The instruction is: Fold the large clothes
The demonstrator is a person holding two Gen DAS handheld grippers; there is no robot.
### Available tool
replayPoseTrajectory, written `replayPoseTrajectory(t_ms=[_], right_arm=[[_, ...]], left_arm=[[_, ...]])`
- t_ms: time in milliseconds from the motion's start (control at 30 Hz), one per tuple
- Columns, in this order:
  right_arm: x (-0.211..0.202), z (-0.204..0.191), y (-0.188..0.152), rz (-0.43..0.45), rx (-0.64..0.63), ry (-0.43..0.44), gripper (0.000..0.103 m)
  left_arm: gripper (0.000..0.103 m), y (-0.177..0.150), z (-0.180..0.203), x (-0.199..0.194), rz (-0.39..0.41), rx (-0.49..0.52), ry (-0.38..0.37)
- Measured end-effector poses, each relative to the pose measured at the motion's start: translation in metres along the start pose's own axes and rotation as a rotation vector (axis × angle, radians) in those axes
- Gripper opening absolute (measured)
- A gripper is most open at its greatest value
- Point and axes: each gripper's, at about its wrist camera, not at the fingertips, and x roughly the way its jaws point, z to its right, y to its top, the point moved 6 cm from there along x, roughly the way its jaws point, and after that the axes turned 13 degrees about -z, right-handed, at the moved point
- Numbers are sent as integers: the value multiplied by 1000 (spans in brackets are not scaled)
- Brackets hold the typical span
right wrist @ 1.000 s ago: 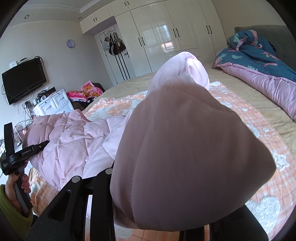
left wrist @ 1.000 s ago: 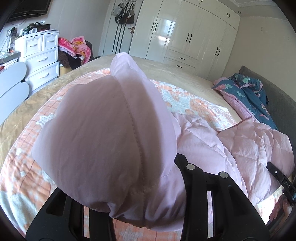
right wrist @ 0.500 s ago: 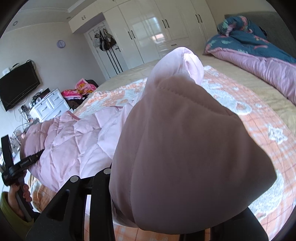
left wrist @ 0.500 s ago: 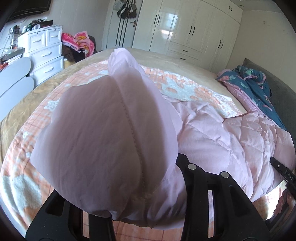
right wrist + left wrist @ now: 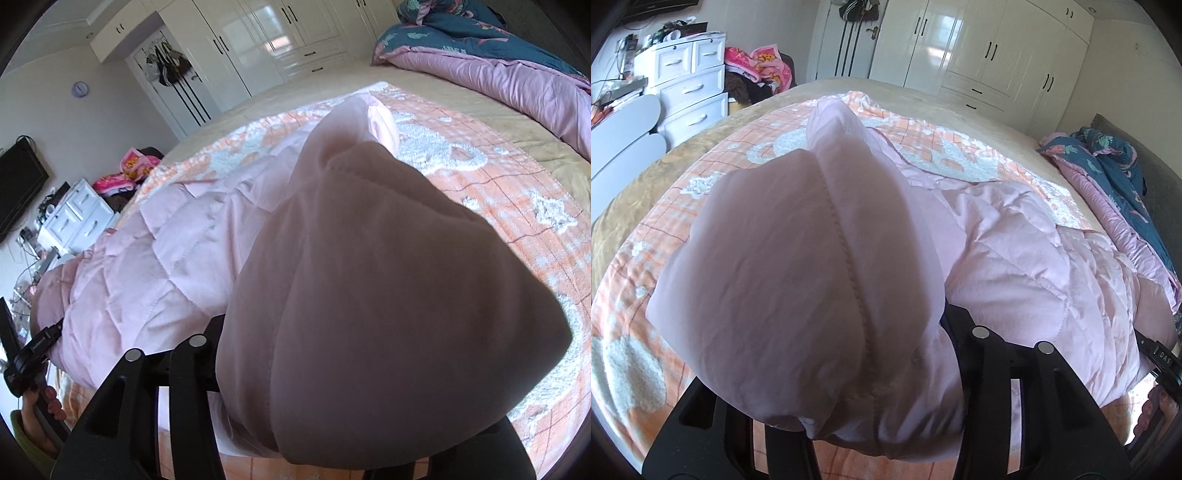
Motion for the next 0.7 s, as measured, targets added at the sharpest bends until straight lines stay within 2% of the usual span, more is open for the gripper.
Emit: replayPoseTrajectory(t_ms=[133, 267, 433, 700], right_arm=[[12, 10, -2, -44, 68, 1, 64], [18, 27, -6, -72, 181, 1, 95], [13, 30, -10, -64, 224, 23, 98], [-14, 31, -20, -29, 245, -18, 98]], left_arm=[[38, -1, 2, 2, -6, -2, -1], [38, -2, 1, 2, -8, -5, -3], [39, -1, -1, 3, -10, -11, -8], [43, -2, -5, 3, -20, -21, -14]])
